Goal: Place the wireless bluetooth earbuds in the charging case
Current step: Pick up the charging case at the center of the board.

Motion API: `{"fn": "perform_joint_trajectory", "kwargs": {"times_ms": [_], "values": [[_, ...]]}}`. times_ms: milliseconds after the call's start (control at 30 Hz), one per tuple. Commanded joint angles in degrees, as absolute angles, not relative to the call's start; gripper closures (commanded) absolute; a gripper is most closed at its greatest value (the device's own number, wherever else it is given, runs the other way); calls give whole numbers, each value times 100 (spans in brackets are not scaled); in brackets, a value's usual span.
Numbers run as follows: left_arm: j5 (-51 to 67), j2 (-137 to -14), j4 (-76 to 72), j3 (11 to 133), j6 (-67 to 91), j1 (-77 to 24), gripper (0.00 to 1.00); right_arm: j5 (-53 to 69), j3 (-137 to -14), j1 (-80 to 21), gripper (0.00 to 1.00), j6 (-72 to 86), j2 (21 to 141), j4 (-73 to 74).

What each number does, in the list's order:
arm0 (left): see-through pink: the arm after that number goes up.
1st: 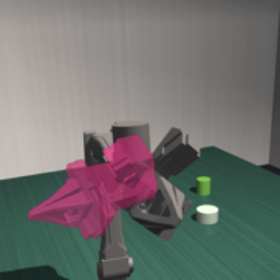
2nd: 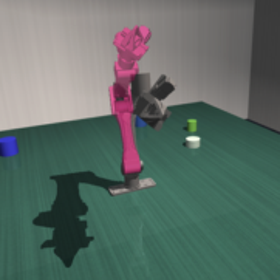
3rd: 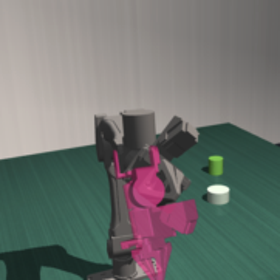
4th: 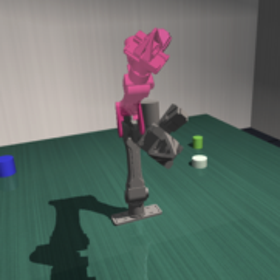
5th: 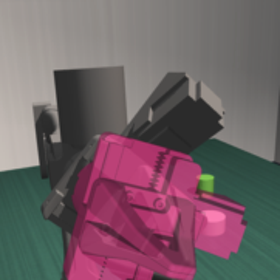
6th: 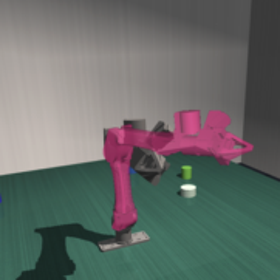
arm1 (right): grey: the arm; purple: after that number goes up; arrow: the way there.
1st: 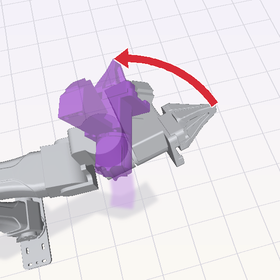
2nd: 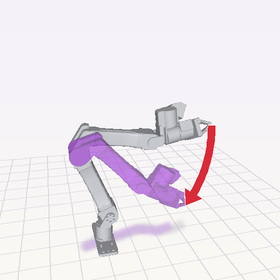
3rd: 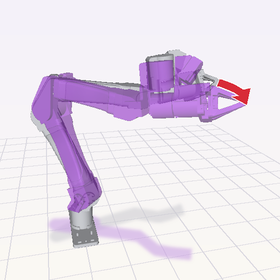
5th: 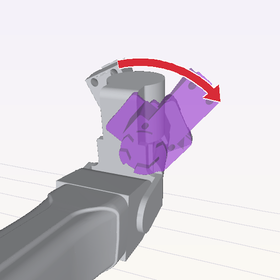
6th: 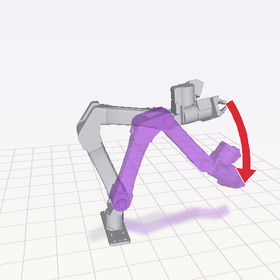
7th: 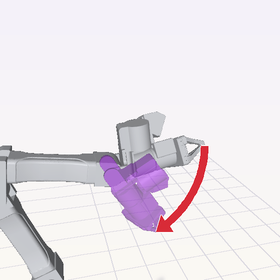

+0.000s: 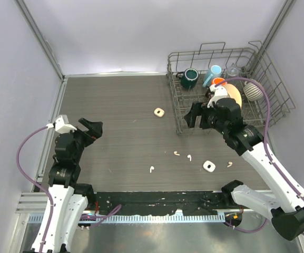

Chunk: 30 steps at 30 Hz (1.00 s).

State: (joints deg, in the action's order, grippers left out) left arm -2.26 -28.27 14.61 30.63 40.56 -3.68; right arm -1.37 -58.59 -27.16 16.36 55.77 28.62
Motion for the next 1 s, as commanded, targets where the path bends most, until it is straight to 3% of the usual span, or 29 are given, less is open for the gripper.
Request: {"fn": "perform_joint_trajectory", "kwargs": {"times_ms": [0, 167, 433, 567, 800, 967], "values": [[-18, -2575, 1625, 3120, 4070, -352, 0, -100, -6276, -2716, 7, 1811, 5100, 2823], [-123, -2645, 2293, 3813, 3560, -352, 0, 440, -5020, -2716, 7, 1590, 4176, 1258], [-877, -3137, 3550, 4973, 2804, -351, 0, 325, -5440, -2716, 7, 1565, 4666, 2564], [-1116, -3313, 3814, 5001, 2769, -351, 0, 141, -5335, -2716, 7, 1442, 4667, 2821], [-204, -3261, 3569, 4729, 2417, -352, 0, 694, -5493, -2725, 6, 958, 4746, 2988], [-500, -3349, 3788, 4781, 2364, -352, 0, 887, -5405, -2716, 6, 529, 4895, 2944]]}}
